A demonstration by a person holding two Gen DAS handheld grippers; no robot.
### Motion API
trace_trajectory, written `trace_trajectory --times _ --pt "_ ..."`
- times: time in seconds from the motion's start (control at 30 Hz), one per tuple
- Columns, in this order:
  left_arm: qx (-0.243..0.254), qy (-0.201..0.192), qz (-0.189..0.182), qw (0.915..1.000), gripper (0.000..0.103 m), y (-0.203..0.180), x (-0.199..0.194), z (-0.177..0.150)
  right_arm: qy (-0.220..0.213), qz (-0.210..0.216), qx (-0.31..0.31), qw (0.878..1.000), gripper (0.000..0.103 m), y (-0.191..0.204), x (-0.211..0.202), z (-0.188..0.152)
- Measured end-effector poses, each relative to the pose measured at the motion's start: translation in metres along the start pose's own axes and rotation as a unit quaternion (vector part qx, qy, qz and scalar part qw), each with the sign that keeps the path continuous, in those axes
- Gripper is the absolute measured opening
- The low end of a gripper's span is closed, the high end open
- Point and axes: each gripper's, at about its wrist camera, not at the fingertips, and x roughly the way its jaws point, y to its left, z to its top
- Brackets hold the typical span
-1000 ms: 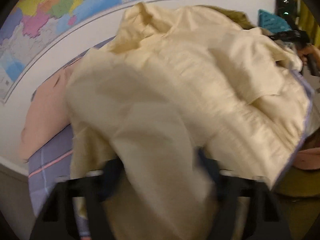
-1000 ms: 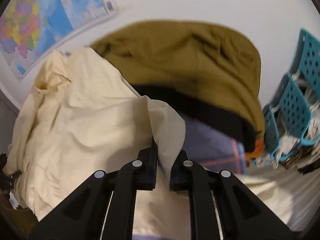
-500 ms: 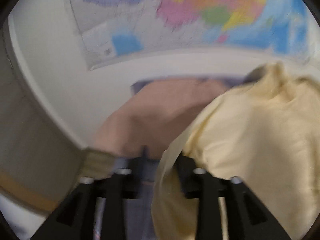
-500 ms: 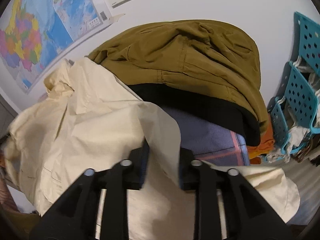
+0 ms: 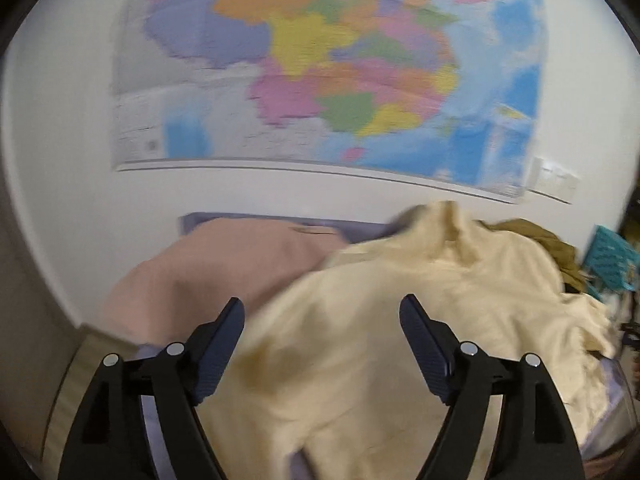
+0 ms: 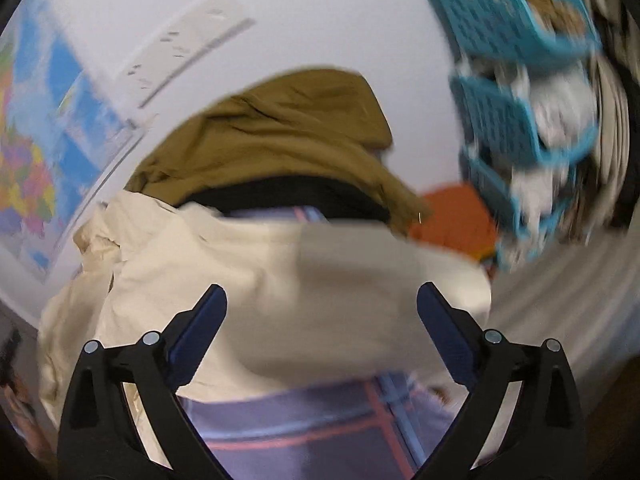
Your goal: Fold large clothes
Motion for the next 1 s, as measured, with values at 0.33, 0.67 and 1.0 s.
trace_trajectory --times 0.33,0.67,1.0 --pt "0.098 0.047 -0.091 0.9899 0.079 -0.100 0.050 -0.016 -0.024 0.067 0.041 0.997 0.007 -0.009 0.000 0.008" --pt "0.107 0.057 -0.169 0.9781 0.079 -0.129 0.067 -0.014 -0.165 0.132 -0.246 0.946 0.006 0.233 -0.128 0.052" --pt "0.038 0.054 -0.189 0.9798 0.079 -0.092 0.072 -0.021 0.003 0.235 -0.443 0.865 0.006 0.453 0.007 -0.039"
